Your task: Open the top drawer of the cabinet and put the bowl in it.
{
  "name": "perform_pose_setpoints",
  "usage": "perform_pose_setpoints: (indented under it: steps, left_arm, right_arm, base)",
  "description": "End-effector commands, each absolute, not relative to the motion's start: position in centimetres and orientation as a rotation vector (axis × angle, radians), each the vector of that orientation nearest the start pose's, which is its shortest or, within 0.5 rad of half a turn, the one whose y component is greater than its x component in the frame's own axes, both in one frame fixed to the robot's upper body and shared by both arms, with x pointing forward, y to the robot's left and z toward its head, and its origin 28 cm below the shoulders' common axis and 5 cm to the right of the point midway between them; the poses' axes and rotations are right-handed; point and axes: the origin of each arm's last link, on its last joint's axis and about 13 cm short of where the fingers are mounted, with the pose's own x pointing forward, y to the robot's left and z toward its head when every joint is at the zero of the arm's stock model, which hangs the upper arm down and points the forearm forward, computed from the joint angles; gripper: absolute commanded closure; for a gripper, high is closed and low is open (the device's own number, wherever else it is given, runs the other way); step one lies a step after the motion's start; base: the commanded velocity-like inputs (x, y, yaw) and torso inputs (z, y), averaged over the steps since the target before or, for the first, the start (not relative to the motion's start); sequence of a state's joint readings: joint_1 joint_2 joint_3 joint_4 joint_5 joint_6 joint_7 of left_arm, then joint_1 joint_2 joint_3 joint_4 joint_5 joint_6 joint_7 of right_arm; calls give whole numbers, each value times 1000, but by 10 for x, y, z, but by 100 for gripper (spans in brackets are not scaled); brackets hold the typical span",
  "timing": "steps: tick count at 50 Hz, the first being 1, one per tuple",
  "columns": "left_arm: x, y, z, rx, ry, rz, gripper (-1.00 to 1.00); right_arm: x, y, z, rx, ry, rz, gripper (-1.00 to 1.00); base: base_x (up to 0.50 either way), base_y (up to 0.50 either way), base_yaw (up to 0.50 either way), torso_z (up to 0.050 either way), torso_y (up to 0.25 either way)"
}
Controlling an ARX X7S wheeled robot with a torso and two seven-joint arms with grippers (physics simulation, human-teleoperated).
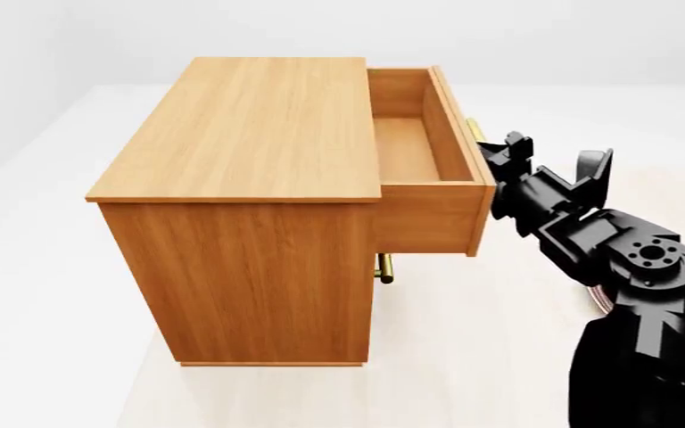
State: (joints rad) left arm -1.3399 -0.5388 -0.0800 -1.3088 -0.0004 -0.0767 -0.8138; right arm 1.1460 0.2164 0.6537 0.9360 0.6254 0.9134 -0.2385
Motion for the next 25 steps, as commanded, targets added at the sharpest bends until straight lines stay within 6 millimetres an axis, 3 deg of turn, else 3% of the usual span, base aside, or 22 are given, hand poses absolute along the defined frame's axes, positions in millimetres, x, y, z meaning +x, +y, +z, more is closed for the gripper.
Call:
perform_pose_setpoints:
  steps: [1,15,16,25]
  left_arm:
    - [372,433,207,43,5,1354,-100]
    - [372,433,207,53,-4,1355,-100]
    - [372,434,207,52,-4,1355,-100]
    - [372,434,207,52,-7,1355,-100]
  right_arm:
    - [384,-187,169,1195,225,327,100]
    - [386,-186,167,1186,226,348,100]
    - [386,-186,166,1184,229,349,-100]
    - [387,-184,163,1187,243,346,-100]
  base:
    - [0,0,0,0,0]
    - [0,0,-1,0,1]
    - [0,0,0,0,0]
    - [0,0,0,0,0]
